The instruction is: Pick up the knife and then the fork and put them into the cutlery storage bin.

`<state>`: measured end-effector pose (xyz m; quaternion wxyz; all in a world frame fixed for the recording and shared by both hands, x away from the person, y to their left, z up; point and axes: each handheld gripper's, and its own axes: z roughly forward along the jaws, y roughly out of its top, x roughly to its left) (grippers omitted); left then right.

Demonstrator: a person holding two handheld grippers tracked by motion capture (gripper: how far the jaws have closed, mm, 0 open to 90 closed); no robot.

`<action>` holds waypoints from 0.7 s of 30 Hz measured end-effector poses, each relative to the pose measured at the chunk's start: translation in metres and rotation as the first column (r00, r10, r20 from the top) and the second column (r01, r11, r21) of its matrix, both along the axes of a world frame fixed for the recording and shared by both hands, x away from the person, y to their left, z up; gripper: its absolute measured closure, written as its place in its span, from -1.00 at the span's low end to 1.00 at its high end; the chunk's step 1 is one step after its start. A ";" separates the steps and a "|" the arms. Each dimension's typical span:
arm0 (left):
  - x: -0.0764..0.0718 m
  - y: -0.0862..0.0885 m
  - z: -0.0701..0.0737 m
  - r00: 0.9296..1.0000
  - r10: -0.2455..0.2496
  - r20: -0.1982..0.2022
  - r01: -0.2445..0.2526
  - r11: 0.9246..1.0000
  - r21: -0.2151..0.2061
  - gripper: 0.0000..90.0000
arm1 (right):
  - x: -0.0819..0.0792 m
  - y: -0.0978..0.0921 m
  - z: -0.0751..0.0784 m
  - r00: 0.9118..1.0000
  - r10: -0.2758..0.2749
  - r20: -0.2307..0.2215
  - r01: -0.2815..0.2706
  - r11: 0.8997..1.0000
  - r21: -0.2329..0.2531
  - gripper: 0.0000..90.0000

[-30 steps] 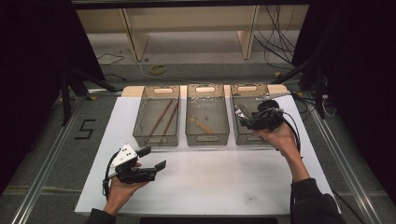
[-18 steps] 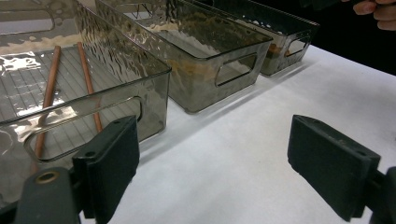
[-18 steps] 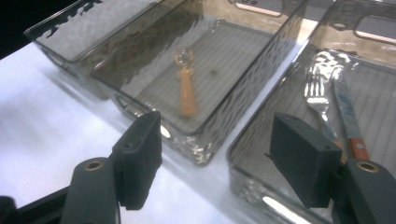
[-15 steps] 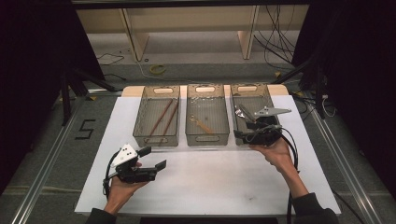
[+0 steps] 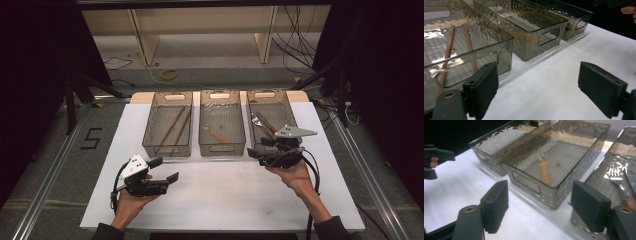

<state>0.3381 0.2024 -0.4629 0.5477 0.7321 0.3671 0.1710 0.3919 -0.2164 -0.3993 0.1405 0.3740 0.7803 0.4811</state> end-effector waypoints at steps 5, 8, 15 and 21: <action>0.000 -0.001 0.000 1.000 -0.005 -0.003 0.005 1.000 0.001 -0.64 | -0.012 0.001 -0.006 1.000 0.018 0.007 -0.018 1.000 0.012 -0.36; 0.000 0.000 0.000 1.000 -0.006 -0.007 0.006 1.000 -0.005 -0.64 | -0.018 0.001 -0.009 1.000 0.023 0.016 -0.024 0.999 0.031 -0.37; 0.000 0.000 0.000 1.000 -0.015 -0.018 0.015 1.000 -0.012 -0.64 | -0.031 -0.002 -0.016 0.999 0.035 0.035 -0.037 0.997 0.069 -0.39; 0.000 -0.001 0.000 0.999 -0.028 -0.027 0.027 0.999 -0.018 -0.64 | -0.045 -0.010 -0.023 0.998 0.032 0.050 -0.037 0.994 0.103 -0.41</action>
